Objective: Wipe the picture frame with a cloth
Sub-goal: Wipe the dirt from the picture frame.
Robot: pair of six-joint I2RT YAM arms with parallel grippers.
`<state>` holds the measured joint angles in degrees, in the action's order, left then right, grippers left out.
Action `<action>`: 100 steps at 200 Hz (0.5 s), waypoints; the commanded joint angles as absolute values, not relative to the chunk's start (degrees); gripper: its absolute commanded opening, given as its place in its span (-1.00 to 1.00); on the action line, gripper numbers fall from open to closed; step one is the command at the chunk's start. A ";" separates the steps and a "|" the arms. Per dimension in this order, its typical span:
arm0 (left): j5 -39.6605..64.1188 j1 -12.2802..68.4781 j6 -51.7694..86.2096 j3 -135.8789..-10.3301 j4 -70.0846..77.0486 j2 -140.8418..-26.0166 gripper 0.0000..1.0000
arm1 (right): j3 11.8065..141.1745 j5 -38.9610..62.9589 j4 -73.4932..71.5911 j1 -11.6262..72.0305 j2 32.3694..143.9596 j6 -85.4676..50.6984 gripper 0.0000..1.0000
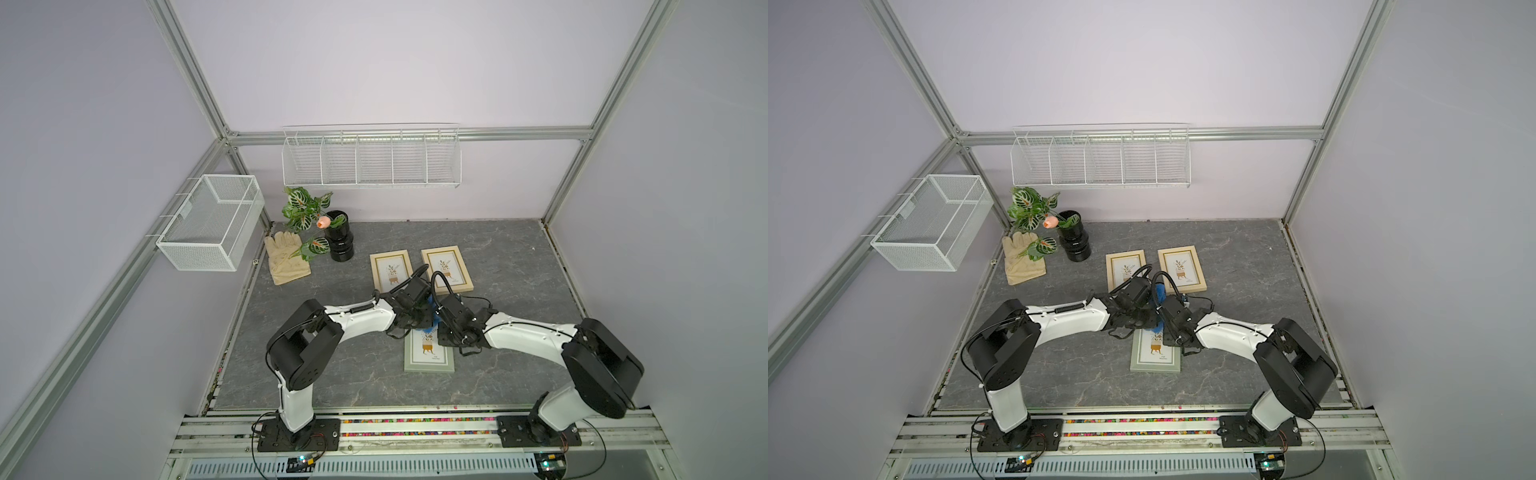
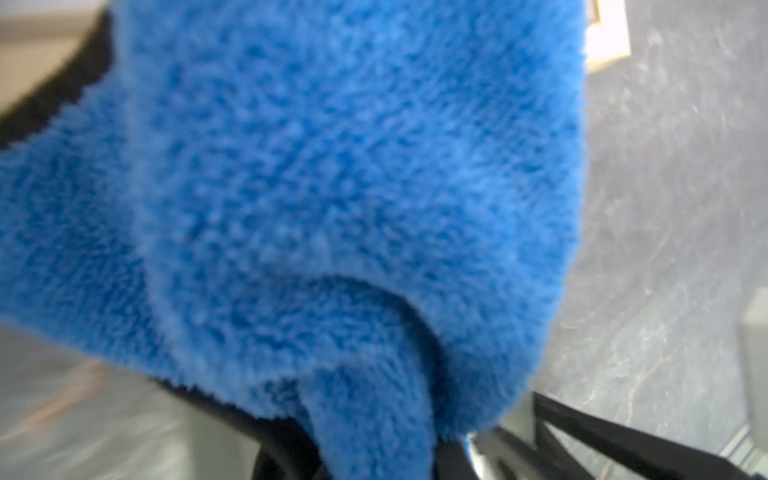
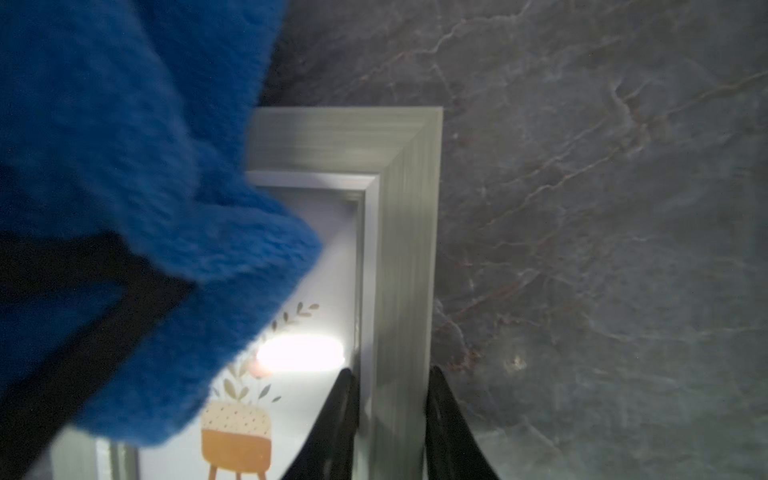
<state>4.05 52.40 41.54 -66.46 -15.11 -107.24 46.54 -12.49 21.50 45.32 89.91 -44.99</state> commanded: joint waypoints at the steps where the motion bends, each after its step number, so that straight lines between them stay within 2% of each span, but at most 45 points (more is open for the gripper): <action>1: 4.63 52.39 42.45 -67.48 -17.05 -108.85 -1.00 | 45.42 -14.09 26.83 44.89 91.23 -45.28 -0.64; 19: 5.38 49.84 42.61 -64.06 -16.78 -106.35 -1.00 | 45.35 -14.33 26.98 44.86 91.15 -45.18 -0.63; 42: -0.94 47.10 39.67 -60.26 -22.33 -101.50 -1.00 | 44.87 -14.34 26.47 44.75 91.14 -45.19 -0.63; 55: -0.34 45.90 39.33 -58.61 -21.53 -100.65 -1.00 | 44.78 -14.26 26.22 44.88 91.60 -45.26 -0.63; 100: 4.80 51.02 42.24 -66.08 -16.52 -108.95 -1.00 | 44.89 -14.10 25.97 44.87 91.58 -45.21 -0.63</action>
<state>4.27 48.16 41.10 -63.13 -16.14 -103.79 46.54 -12.38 21.04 45.36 90.02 -44.97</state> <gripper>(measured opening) 0.158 0.261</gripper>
